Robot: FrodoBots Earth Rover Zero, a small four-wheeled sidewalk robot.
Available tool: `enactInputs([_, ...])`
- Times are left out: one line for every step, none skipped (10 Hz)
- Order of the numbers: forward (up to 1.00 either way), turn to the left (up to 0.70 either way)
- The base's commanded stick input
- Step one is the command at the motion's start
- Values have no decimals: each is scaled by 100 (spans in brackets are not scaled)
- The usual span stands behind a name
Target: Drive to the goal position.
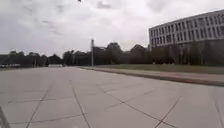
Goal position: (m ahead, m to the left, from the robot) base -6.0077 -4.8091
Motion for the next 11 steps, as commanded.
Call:
enactInputs([0, -70])
enactInputs([0, -70])
enactInputs([0, -70])
enactInputs([0, -70])
enactInputs([0, -70])
enactInputs([0, -70])
enactInputs([0, -70])
enactInputs([0, -70])
enactInputs([0, -70])
enactInputs([0, -70])
enactInputs([0, -70])
